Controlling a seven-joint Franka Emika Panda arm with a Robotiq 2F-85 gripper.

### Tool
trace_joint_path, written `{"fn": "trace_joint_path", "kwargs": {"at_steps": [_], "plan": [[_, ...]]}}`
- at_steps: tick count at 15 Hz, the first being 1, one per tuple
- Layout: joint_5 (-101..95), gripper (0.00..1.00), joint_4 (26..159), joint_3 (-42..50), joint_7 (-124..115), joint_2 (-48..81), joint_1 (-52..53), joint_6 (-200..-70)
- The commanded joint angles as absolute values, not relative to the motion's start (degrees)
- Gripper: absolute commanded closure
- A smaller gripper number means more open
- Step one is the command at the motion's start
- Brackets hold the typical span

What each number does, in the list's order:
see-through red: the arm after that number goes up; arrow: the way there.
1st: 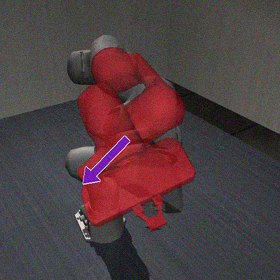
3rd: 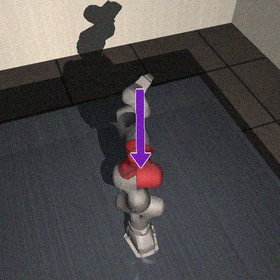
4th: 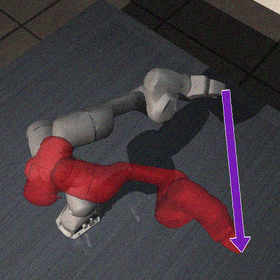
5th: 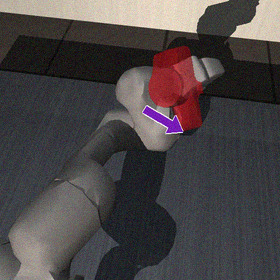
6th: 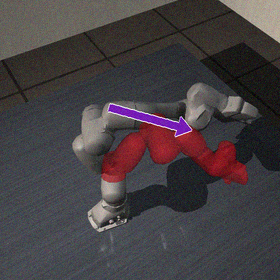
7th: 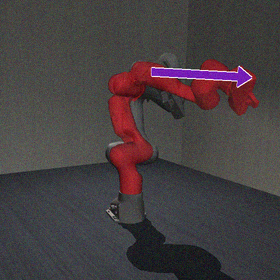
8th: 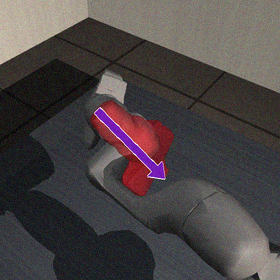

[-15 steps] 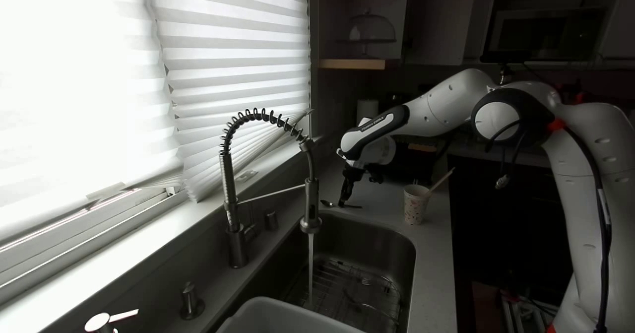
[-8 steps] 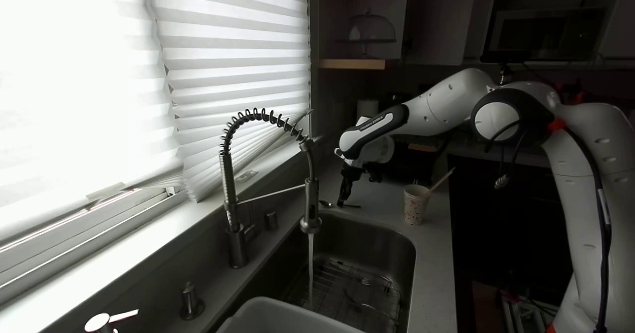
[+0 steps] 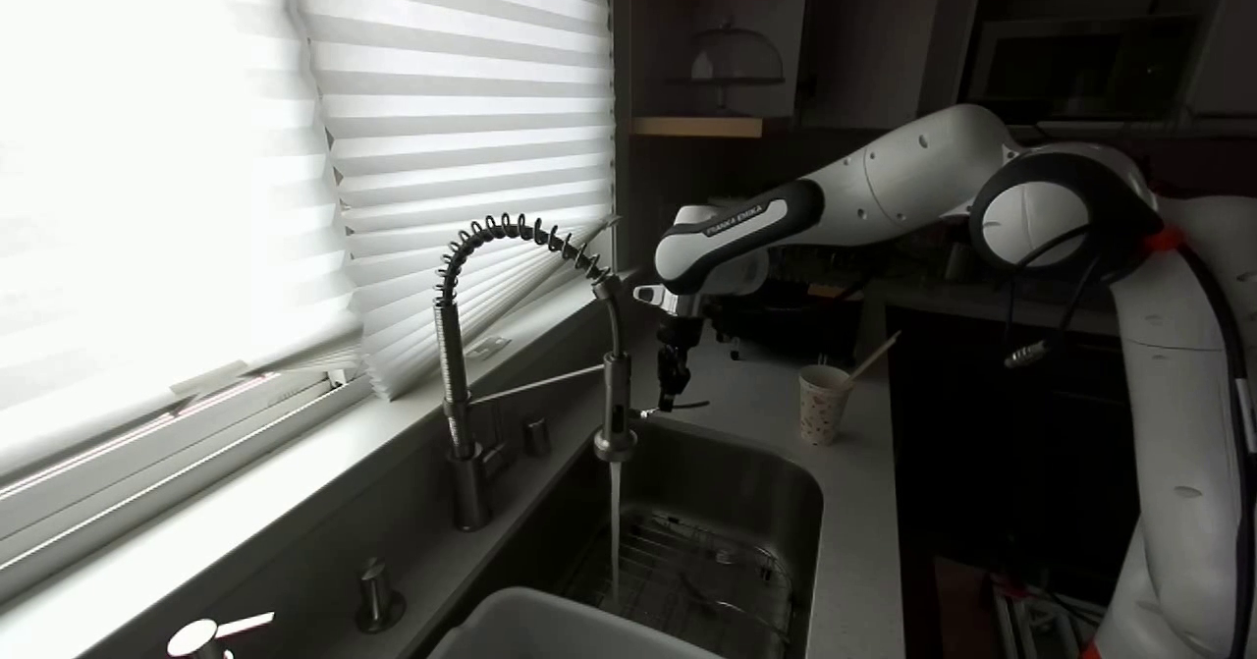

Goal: Open the tap and rinse the spoon

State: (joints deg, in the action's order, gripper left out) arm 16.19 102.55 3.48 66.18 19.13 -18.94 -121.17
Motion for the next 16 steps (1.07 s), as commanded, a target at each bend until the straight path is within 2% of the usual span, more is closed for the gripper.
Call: {"fn": "trace_joint_path", "kwargs": {"at_steps": [1,10,16], "plan": [[13.05,0.98,103.88,2.34,70.59,17.19,-16.11,-117.18],[8.46,0.98,104.4,-1.71,79.75,16.88,-8.71,-114.76],[9.32,0.98,105.66,-3.04,87.13,15.96,-7.64,-114.55]]}}
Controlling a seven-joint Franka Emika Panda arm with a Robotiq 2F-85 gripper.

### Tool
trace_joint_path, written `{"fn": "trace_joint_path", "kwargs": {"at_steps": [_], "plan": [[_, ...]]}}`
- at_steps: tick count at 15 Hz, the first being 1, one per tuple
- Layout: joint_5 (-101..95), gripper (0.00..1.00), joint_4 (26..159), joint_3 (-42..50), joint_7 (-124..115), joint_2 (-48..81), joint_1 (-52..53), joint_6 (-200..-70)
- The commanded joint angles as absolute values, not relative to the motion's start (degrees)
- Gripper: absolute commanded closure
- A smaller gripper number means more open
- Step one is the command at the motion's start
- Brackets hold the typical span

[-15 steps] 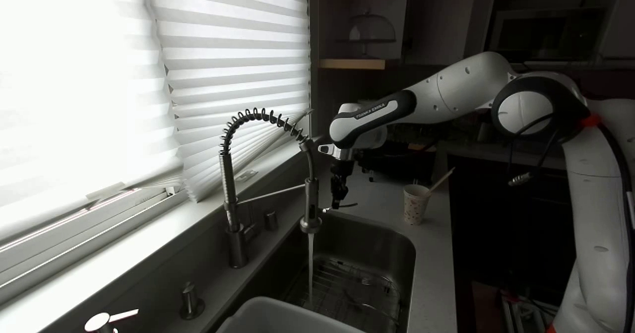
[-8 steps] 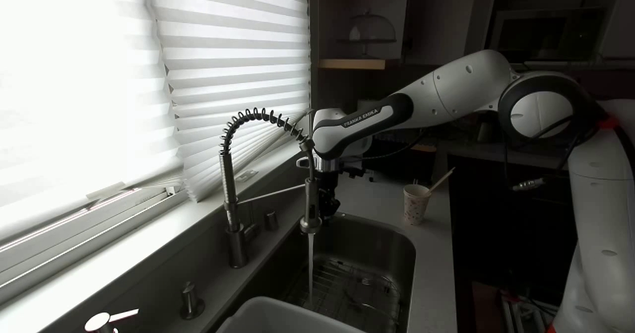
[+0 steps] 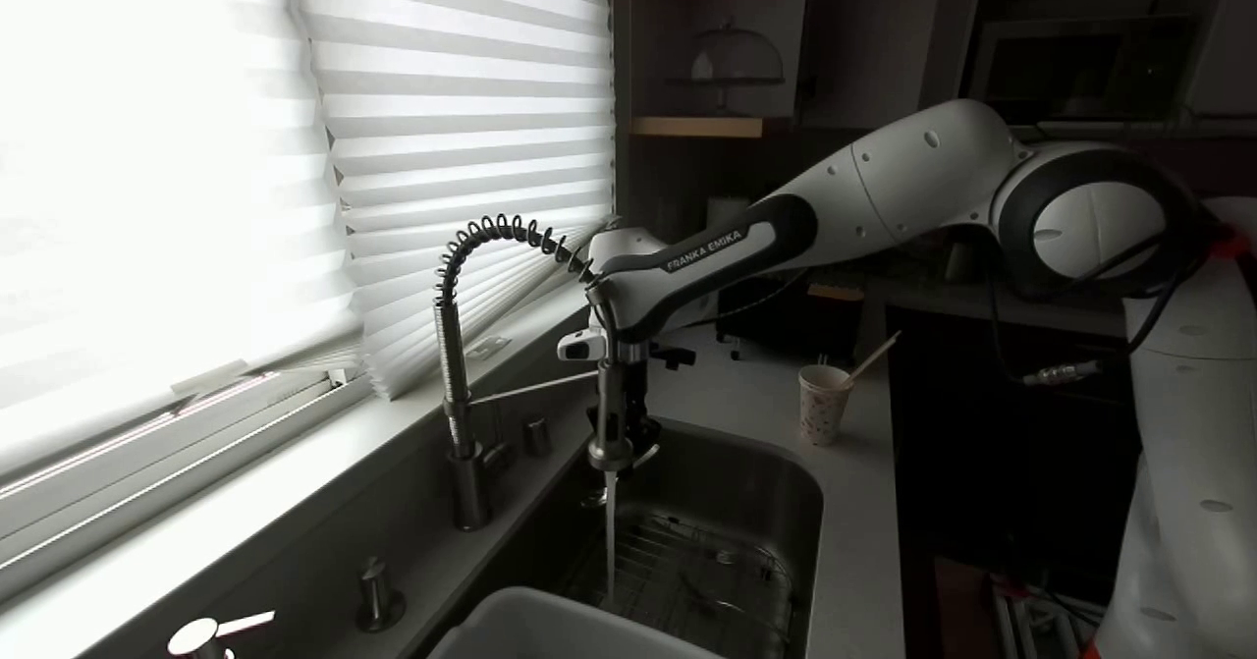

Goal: Open the tap and rinse the spoon

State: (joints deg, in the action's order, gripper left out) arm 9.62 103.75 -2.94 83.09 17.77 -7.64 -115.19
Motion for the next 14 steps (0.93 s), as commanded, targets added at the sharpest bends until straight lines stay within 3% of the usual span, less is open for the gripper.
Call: {"fn": "trace_joint_path", "kwargs": {"at_steps": [1,14], "plan": [[9.37,0.98,105.71,-2.9,87.83,15.86,-7.7,-114.55],[23.59,0.98,106.36,-1.29,101.86,14.27,-12.01,-102.89]]}}
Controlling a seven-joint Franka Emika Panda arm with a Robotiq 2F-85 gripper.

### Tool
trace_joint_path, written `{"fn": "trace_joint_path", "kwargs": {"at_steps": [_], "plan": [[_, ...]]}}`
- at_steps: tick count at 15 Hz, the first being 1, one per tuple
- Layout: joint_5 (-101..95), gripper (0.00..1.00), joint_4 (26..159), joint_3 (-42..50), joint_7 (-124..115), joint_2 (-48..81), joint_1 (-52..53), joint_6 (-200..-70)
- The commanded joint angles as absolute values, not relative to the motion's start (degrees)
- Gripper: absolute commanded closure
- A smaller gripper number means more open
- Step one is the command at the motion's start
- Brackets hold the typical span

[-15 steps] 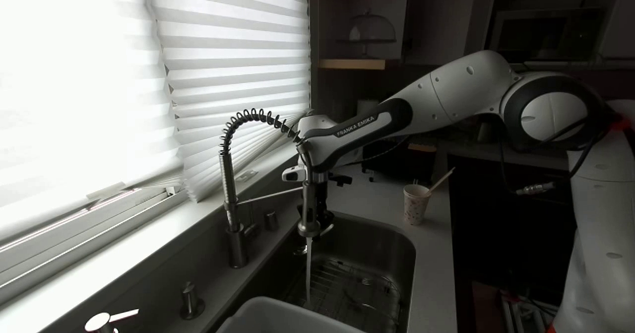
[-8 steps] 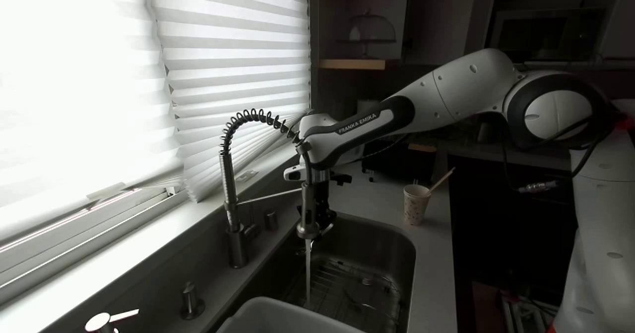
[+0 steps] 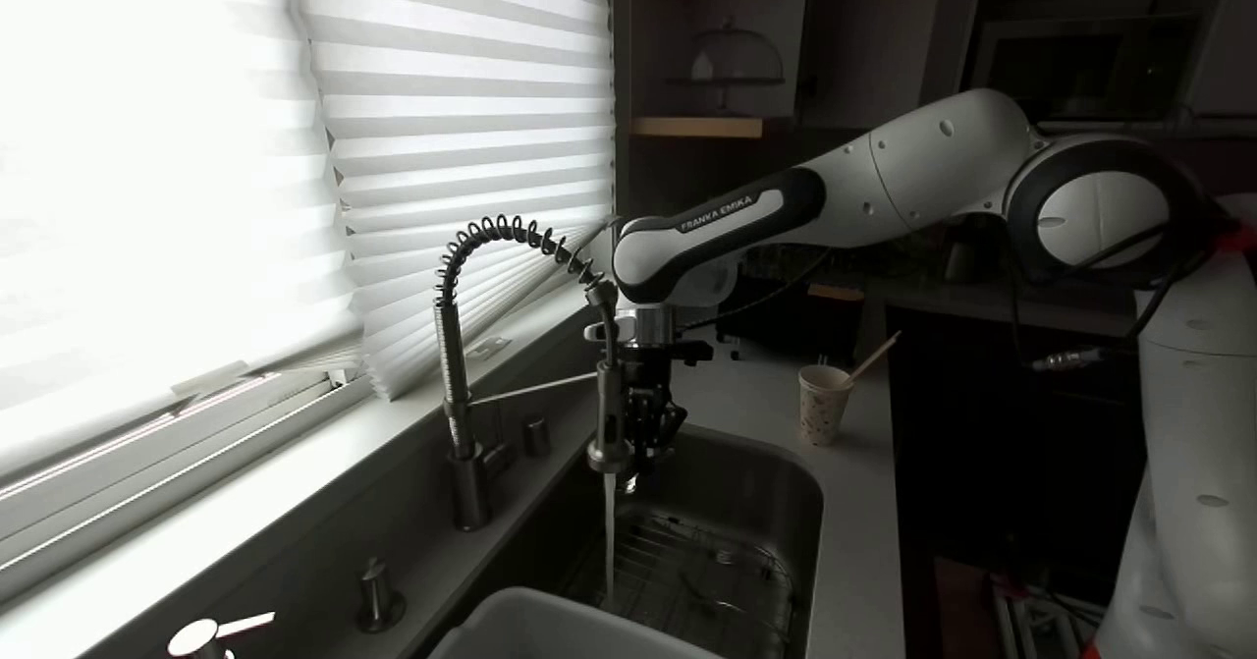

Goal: Open the tap and rinse the spoon

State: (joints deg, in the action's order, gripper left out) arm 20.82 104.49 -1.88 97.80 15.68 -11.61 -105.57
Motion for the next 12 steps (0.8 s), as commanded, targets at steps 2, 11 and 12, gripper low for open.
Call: {"fn": "trace_joint_path", "kwargs": {"at_steps": [2,11,12], "plan": [[24.73,0.98,106.45,-1.02,103.08,14.3,-11.91,-101.49],[28.86,0.98,106.25,-0.92,104.98,14.53,-11.16,-101.31],[28.81,0.98,106.3,-0.85,104.93,14.5,-11.06,-101.54]]}}
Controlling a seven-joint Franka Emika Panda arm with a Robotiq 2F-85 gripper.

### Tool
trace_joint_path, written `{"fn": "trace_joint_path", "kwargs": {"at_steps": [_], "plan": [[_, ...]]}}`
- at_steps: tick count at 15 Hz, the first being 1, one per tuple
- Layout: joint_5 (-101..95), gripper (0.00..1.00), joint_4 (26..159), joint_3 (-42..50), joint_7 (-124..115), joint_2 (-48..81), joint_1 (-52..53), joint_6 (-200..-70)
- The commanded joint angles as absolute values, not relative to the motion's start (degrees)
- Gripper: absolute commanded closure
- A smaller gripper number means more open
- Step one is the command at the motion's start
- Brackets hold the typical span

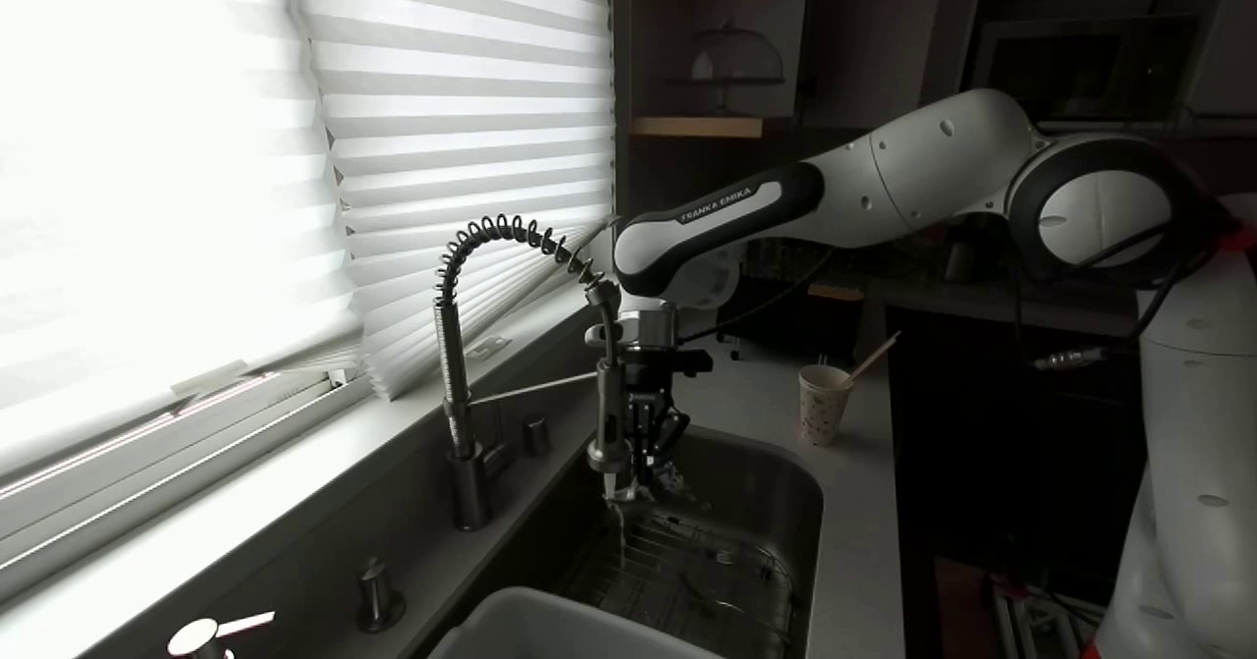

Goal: Open the tap and rinse the spoon

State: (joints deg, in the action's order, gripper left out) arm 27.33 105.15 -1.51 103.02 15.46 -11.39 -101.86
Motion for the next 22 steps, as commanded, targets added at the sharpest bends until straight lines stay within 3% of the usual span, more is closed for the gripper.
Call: {"fn": "trace_joint_path", "kwargs": {"at_steps": [1,22], "plan": [[28.97,0.98,106.24,-0.83,105.03,14.53,-11.08,-101.4],[17.81,0.98,105.35,2.65,100.54,14.35,-10.98,-101.41]]}}
